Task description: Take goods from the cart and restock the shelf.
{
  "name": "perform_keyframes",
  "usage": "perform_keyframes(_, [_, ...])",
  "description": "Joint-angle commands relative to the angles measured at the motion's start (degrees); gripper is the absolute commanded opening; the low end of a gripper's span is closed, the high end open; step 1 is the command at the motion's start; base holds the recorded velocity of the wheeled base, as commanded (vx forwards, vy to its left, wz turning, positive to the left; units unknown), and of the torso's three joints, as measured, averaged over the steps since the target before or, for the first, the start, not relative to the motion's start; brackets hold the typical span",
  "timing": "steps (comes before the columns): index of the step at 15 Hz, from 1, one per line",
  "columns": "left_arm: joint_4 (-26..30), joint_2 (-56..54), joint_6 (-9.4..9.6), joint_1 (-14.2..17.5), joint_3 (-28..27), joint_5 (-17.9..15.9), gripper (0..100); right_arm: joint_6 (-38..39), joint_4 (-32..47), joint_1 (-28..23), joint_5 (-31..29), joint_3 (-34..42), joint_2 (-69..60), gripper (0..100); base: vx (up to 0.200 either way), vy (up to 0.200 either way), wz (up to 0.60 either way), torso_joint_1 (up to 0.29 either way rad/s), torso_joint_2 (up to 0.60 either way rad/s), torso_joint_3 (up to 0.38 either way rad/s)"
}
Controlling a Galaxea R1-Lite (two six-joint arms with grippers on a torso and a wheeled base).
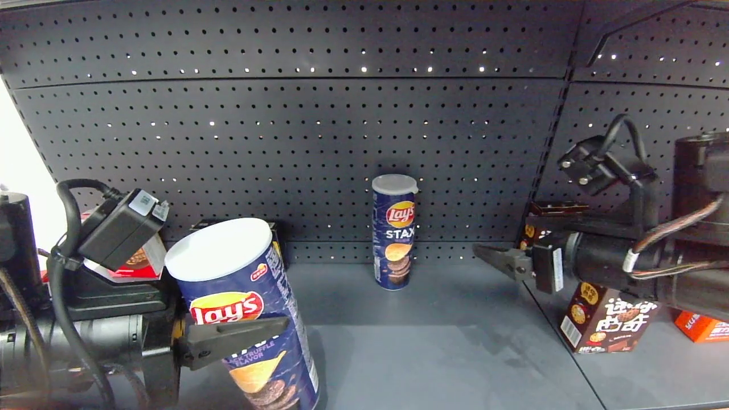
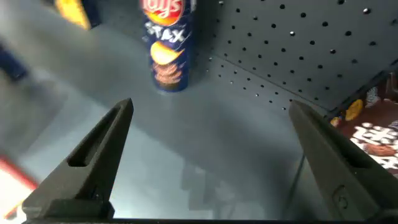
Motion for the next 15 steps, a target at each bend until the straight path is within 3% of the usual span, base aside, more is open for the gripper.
perform_keyframes(1, [0.01, 0.01, 0.01, -0.01, -0.06, 0.02, 0, 1.83, -1.75, 2.21, -3.68, -1.91, 7.27, 100, 0.0, 0.0, 0.0, 0.0, 0.0, 0.0])
perform_keyframes(3, [0.01, 0.01, 0.01, 0.08, -0.06, -0.07, 0, 2.36, -3.16, 2.3, -5.17, -3.58, 10.96, 100, 0.0, 0.0, 0.0, 0.0, 0.0, 0.0])
perform_keyframes(4, [0.01, 0.01, 0.01, 0.16, -0.15, 0.02, 0, 2.62, -7.46, 1.24, -3.42, -4.2, 14.48, 100, 0.0, 0.0, 0.0, 0.0, 0.0, 0.0])
perform_keyframes(6, [0.01, 0.01, 0.01, 0.16, -0.5, 0.02, 0, 1.48, -15.55, -0.95, 5.02, -4.38, 17.99, 100, 0.0, 0.0, 0.0, 0.0, 0.0, 0.0])
perform_keyframes(7, [0.01, 0.01, 0.01, 0.16, -0.59, 0.02, 0, 0.6, -16.43, -1.31, 5.81, -4.64, 18.96, 100, 0.0, 0.0, 0.0, 0.0, 0.0, 0.0])
perform_keyframes(10, [0.01, 0.1, 0.01, 0.43, -0.68, -1.3, 0, -5.11, -22.23, -4.12, 15.83, -3.94, 21.6, 100, 0.0, 0.0, 0.0, 0.0, 0.0, 0.0])
perform_keyframes(15, [0.01, 0.19, 0.01, 0.78, -0.59, -2.97, 0, -8.36, -23.2, -6.4, 22.69, -4.02, 22.13, 100, 0.0, 0.0, 0.0, 0.0, 0.0, 0.0])
